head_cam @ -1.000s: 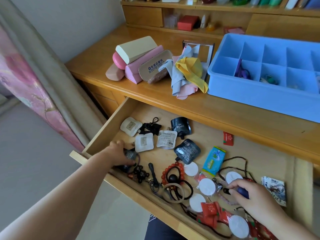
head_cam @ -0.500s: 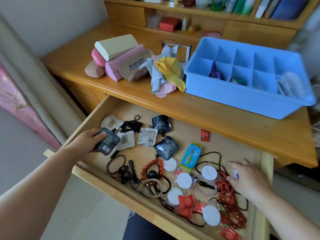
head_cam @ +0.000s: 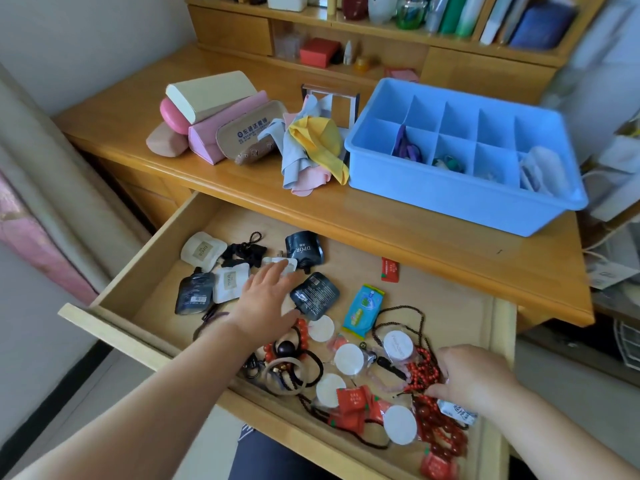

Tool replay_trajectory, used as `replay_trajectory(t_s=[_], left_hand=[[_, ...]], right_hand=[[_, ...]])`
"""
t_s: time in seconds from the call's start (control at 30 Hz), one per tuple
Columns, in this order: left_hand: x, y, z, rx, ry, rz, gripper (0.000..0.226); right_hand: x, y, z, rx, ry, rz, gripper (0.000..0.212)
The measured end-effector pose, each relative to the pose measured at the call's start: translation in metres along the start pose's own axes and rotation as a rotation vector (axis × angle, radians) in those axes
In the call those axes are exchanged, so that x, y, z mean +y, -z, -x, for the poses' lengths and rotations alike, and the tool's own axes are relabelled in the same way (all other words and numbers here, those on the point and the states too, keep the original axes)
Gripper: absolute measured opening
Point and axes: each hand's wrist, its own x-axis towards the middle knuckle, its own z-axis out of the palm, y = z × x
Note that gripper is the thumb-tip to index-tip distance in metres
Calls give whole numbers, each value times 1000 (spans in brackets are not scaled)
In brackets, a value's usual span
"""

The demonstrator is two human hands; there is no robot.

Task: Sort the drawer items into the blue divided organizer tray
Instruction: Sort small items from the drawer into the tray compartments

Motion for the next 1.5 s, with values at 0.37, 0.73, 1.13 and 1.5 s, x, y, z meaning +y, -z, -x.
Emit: replay_trajectory(t_s=[0.37, 0.73, 1.13, 1.5], left_hand=[[-15, -4, -5, -109, 206, -431, 54], [-4, 10, 20, 23, 230, -85, 44], [33, -21, 4, 176, 140, 435, 23], [24, -19, 4, 190, 139, 536, 23]], right_hand=[[24, 14, 8, 138, 0, -737, 4], [2, 19, 10, 220, -90, -1043, 13], [-15, 116, 26, -24, 380, -1718, 34], [-19, 261, -55, 783, 203, -1165, 19]])
